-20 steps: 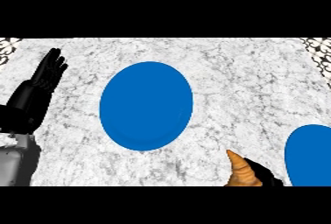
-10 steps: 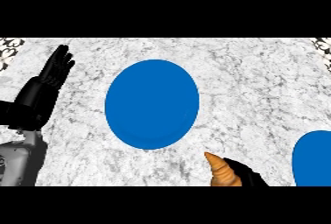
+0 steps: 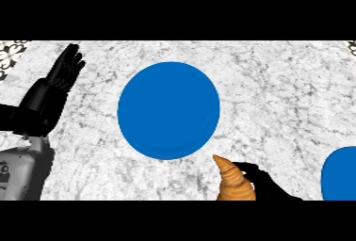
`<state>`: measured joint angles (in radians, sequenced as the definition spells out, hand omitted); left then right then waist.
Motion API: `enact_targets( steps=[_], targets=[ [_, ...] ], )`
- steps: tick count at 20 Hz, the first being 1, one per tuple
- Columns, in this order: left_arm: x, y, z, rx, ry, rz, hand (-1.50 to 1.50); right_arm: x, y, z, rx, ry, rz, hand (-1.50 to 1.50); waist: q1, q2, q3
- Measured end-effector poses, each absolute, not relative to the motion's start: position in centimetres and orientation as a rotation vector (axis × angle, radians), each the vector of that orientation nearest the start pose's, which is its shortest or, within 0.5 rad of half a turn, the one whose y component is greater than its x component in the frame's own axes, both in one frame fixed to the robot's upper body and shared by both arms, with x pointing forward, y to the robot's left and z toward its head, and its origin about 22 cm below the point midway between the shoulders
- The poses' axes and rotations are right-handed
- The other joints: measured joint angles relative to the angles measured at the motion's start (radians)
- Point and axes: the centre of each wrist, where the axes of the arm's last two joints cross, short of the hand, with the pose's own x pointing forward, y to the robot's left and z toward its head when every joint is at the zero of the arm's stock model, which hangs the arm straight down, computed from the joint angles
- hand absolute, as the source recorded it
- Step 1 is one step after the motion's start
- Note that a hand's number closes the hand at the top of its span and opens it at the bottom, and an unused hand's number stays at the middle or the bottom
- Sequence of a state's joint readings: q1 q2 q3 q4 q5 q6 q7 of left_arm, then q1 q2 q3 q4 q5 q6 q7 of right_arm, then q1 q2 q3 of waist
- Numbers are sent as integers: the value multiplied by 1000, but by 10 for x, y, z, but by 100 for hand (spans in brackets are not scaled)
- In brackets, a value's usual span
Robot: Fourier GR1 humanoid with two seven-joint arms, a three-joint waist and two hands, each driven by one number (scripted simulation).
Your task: Pick the croissant from the plate and place it in the plate
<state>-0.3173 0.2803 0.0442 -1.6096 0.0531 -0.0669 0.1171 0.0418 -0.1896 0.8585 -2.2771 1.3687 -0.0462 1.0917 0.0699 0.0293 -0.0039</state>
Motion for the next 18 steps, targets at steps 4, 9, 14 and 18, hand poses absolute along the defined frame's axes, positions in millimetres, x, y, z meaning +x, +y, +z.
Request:
enact_targets(
  steps=[4,9,14,18],
  targets=[
    [307,260,113,84,-1788,-295,0,162,-90,124,-1085,-1412,520,150,12,3,0],
    [309,254,111,65,-1789,-302,0,220,-73,111,-1111,-1335,542,150,22,2,2],
    [311,252,114,55,-1786,-309,0,269,-70,107,-1082,-1276,490,-150,34,0,4],
    [315,248,115,53,-1787,-313,0,300,-64,101,-1016,-1277,447,-150,40,2,5]
  ],
)
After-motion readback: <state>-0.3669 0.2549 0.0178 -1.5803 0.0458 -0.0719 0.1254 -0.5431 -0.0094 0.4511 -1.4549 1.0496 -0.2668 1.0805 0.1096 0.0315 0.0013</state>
